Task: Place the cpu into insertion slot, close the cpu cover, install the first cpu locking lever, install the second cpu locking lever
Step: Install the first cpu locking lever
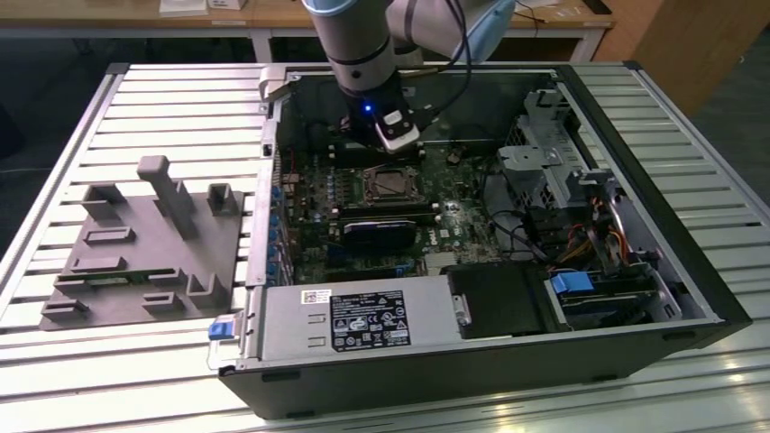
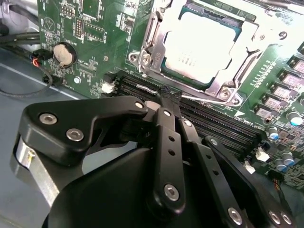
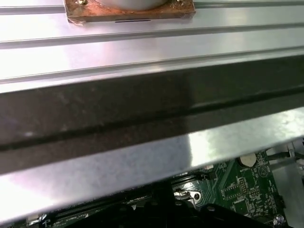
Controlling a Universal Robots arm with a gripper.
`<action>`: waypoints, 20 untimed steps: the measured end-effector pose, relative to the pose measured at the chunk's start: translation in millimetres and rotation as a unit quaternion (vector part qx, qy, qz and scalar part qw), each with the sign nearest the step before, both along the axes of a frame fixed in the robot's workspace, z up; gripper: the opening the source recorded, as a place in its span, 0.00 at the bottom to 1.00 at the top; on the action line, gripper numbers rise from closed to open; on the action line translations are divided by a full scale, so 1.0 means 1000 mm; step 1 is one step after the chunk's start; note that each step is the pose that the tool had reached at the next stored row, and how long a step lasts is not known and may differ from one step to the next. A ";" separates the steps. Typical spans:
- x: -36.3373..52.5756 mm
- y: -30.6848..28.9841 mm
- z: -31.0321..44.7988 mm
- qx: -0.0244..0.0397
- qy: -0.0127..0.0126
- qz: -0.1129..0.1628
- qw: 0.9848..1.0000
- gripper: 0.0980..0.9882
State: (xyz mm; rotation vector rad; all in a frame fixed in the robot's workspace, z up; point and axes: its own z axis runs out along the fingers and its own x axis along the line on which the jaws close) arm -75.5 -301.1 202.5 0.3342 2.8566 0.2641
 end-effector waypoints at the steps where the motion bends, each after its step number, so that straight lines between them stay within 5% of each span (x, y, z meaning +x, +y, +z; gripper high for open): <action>1: 0.0000 0.0000 -0.0006 0.000 0.000 -0.002 1.000 0.00; 20: 0.0000 0.0004 -0.0073 -0.011 -0.001 -0.028 1.000 0.00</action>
